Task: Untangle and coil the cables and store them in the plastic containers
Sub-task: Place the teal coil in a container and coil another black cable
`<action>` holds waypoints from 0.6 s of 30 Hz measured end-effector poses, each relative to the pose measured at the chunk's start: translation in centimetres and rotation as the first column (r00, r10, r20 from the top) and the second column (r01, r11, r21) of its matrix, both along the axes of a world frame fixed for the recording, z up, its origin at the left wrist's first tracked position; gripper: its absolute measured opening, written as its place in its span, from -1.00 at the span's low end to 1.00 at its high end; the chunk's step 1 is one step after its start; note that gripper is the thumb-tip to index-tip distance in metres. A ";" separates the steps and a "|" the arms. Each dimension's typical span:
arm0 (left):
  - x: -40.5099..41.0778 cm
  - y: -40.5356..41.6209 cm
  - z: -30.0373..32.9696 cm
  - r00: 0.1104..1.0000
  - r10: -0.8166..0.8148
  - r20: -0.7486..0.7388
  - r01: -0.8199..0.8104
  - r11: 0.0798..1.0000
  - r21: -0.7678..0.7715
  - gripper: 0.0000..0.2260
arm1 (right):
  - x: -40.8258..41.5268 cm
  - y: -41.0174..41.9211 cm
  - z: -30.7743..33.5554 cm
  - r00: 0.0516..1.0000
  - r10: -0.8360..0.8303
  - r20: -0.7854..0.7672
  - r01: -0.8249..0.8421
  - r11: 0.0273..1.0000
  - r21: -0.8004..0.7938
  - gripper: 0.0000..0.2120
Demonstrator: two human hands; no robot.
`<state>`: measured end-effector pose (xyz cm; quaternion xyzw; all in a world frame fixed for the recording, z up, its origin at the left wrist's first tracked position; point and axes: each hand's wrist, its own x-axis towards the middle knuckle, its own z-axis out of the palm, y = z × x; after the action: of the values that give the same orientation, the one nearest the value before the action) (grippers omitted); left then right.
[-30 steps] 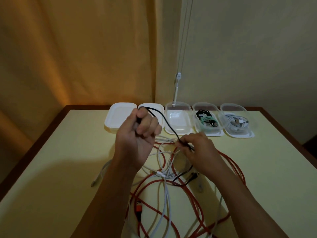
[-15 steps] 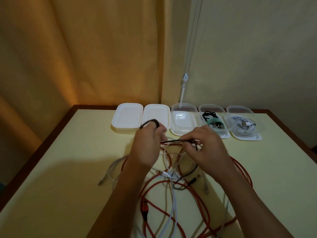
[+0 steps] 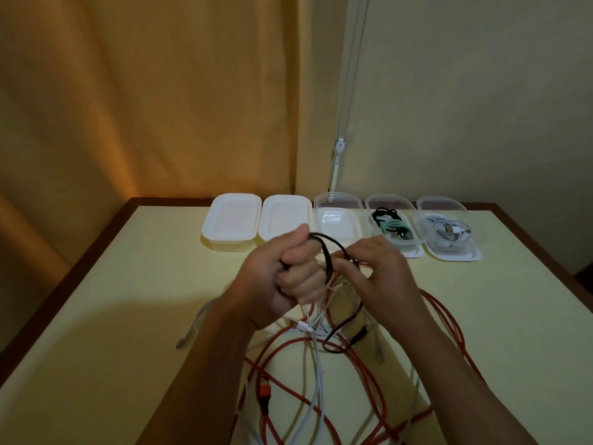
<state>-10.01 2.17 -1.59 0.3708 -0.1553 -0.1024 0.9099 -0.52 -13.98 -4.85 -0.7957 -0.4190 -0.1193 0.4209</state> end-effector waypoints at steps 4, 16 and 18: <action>-0.3 0.0 0.8 0.902 0.432 -0.015 -0.428 0.887 -0.174 -0.55 | -0.6 0.4 -0.6 0.993 0.049 -0.110 -0.063 0.990 -0.126 -0.94; 0.9 -0.2 -1.4 0.271 0.846 0.460 -0.854 -0.010 0.521 -0.78 | -3.1 1.2 0.9 0.957 0.104 -0.269 -0.158 0.969 -0.188 -0.85; 0.9 0.0 -2.1 0.321 0.755 0.572 -0.768 -0.146 0.623 -0.79 | -3.0 1.0 1.2 0.960 0.060 -0.272 -0.106 0.982 -0.159 -0.85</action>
<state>-9.14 2.17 -3.72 0.7731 0.1578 0.3909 0.4740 -3.56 -12.96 -3.62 -0.8194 -0.4005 0.0430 0.4079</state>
